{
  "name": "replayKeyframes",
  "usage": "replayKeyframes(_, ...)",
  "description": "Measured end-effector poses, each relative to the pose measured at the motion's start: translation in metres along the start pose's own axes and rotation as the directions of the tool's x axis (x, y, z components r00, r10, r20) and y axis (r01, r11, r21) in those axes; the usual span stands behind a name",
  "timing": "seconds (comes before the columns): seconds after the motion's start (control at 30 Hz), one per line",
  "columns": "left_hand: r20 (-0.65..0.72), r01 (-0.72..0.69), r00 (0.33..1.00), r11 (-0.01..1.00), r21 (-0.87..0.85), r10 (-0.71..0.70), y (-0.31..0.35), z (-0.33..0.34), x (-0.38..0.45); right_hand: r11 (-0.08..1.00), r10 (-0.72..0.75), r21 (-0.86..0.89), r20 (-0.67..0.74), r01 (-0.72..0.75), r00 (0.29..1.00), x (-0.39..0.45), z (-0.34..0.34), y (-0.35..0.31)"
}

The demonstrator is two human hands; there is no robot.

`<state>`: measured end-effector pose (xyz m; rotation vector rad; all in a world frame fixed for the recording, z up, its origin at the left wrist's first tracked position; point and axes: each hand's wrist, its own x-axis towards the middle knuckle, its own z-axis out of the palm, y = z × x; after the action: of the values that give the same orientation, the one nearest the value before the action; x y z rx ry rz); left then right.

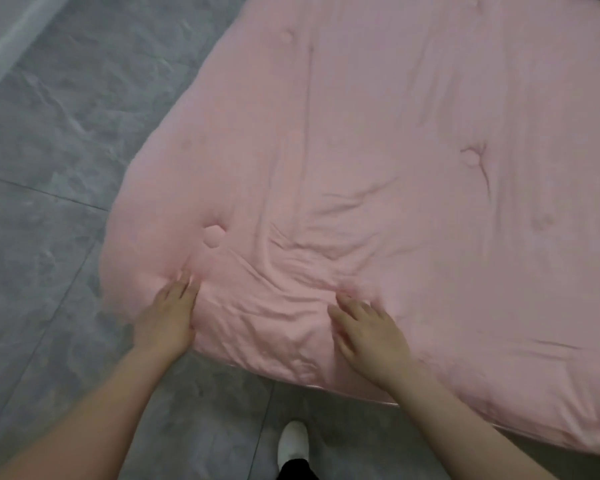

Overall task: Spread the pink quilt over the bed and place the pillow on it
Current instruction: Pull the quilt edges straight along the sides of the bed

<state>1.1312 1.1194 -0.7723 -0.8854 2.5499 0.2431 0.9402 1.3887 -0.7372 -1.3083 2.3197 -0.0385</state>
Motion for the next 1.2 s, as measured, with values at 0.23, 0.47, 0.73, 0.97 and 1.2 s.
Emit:
replayKeyframes(0.23, 0.072, 0.048, 0.995, 0.969, 0.242, -0.067, 0.072, -0.093, -0.017, 0.868, 0.473, -0.034, 0.359, -0.495, 0.805, -0.124, -0.026, 0.104)
replayKeyframes(0.47, -0.105, -0.195, 0.968, 0.948, 0.25, 0.227, 0.26, -0.197, -0.079, 0.764, 0.571, 0.17, 0.27, -0.623, 0.775, -0.279, -0.099, 0.169)
replayKeyframes(0.73, -0.313, -0.444, 0.86, 0.893, -0.068, 0.404, 0.454, -0.267, -0.179, 0.656, 0.696, 0.483, -0.091, -0.58, 0.712, -0.442, -0.214, 0.227)
replayKeyframes(0.97, -0.435, -0.568, 0.786, 0.791, -0.229, 0.439, 0.516, -0.324, -0.253, 0.667, 0.705, 0.637, -0.369, -0.387, 0.606, -0.528, -0.304, 0.232)
replayKeyframes(1.2, -0.566, -0.623, 0.704, 0.756, -0.201, 0.43, 0.471, -0.376, -0.293, 0.71, 0.677, 0.6, -0.437, -0.368, 0.593, -0.532, -0.352, 0.182)
